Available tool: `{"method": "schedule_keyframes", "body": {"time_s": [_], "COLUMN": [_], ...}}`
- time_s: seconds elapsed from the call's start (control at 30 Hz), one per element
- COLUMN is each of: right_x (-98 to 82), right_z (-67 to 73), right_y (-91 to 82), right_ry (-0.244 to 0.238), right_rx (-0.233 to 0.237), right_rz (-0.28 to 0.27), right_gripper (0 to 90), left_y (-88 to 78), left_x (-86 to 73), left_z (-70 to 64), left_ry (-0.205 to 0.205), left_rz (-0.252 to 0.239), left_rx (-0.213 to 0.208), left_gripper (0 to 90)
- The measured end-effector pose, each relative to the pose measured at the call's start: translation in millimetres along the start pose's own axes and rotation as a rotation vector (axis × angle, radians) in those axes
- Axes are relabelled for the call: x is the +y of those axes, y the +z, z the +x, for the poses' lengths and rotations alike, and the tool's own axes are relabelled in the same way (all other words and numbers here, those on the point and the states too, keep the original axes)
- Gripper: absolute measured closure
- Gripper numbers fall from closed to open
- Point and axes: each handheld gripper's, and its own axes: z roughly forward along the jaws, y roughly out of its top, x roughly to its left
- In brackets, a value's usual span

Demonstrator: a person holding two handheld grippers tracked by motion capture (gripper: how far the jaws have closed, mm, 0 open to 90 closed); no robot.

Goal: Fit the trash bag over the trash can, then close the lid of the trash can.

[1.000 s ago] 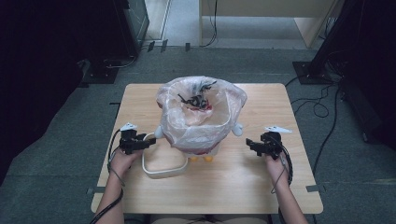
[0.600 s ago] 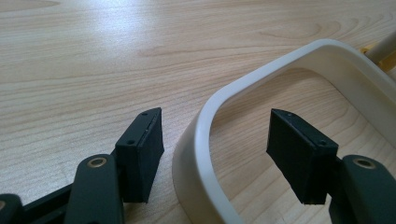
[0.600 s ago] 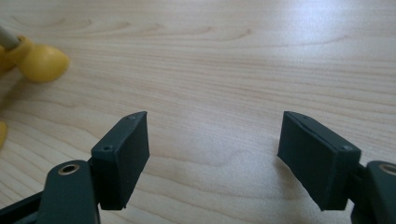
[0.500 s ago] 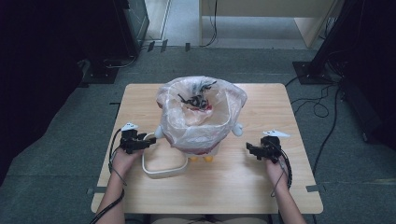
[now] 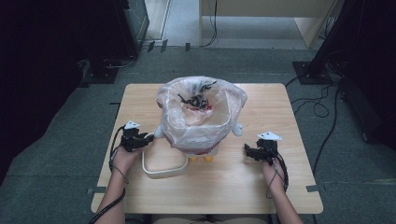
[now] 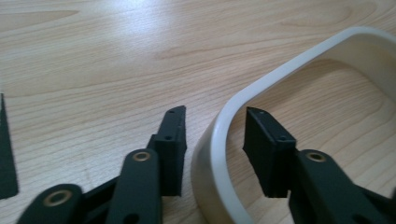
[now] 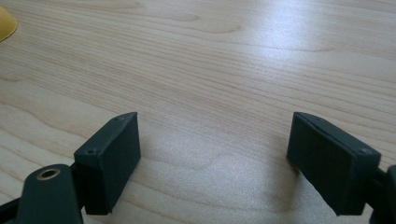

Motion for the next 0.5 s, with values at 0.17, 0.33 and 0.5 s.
{"method": "schedule_keyframes", "body": {"time_s": [0.17, 0.33, 0.5], "right_x": [0.1, -0.3, -0.3], "right_z": [-0.2, 0.3, 0.5], "right_y": [0.1, -0.4, -0.3], "right_ry": [0.0, 0.001, 0.002], "right_rx": [0.002, -0.001, -0.003], "right_rz": [0.0, 0.001, 0.001], "right_gripper": [16.6, 16.6, 16.4], "left_y": [-2.4, -4.0, -4.8], "left_x": [-1.9, -1.6, -3.2], "left_z": [3.9, 0.7, 3.0], "left_ry": [-0.042, 0.001, -0.004], "left_rz": [0.005, 0.022, 0.02], "left_rx": [-0.028, -0.001, -0.04], "left_gripper": [75.1, 77.0, 78.0]}}
